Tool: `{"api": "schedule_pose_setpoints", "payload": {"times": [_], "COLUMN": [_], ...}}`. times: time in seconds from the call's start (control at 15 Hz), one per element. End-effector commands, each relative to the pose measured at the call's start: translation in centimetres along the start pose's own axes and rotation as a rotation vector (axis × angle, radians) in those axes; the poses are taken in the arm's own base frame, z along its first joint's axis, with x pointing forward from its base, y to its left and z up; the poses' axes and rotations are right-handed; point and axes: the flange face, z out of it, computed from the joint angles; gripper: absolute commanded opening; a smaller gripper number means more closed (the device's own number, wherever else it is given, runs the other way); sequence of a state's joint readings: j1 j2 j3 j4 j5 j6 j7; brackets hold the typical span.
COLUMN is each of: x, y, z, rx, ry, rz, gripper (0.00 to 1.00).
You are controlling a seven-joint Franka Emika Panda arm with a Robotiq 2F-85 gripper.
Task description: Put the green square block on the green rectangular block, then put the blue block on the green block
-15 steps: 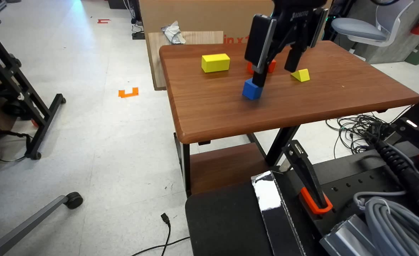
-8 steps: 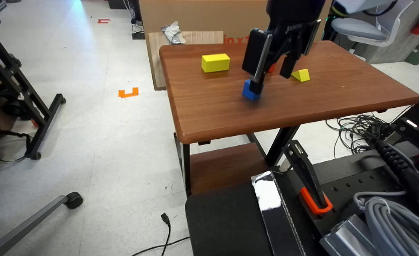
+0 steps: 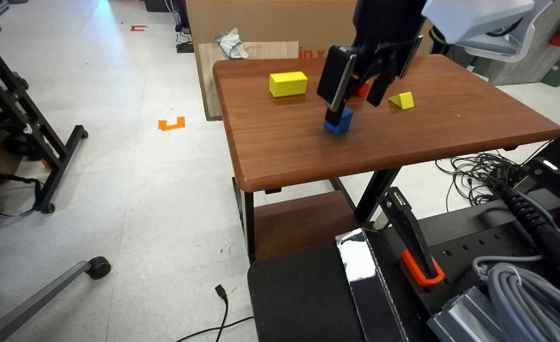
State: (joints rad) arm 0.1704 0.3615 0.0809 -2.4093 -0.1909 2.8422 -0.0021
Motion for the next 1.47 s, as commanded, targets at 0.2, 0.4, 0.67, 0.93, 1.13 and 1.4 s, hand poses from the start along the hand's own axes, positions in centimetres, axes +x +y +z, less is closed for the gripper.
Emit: {"api": "schedule_pose_setpoints", "payload": {"times": [0.2, 0.4, 0.67, 0.93, 1.13, 1.4], "x": [-0.6, -0.3, 0.7, 1.2, 2.7, 5.3], "y": [-0.3, -0.3, 0.4, 2.6, 5.9, 9.2], "z": [1.2, 0.7, -0.9, -3.2, -6.1, -9.2], "rx": [0.002, 0.003, 0.006, 0.0, 0.007, 0.013], "ry": [0.011, 0.031, 0.085, 0.073, 0.056, 0.002], "rz": [0.009, 0.006, 0.01, 0.089, 0.227, 0.368], "gripper": [0.58, 0.33, 0.09, 0.09, 0.09, 0.09]}}
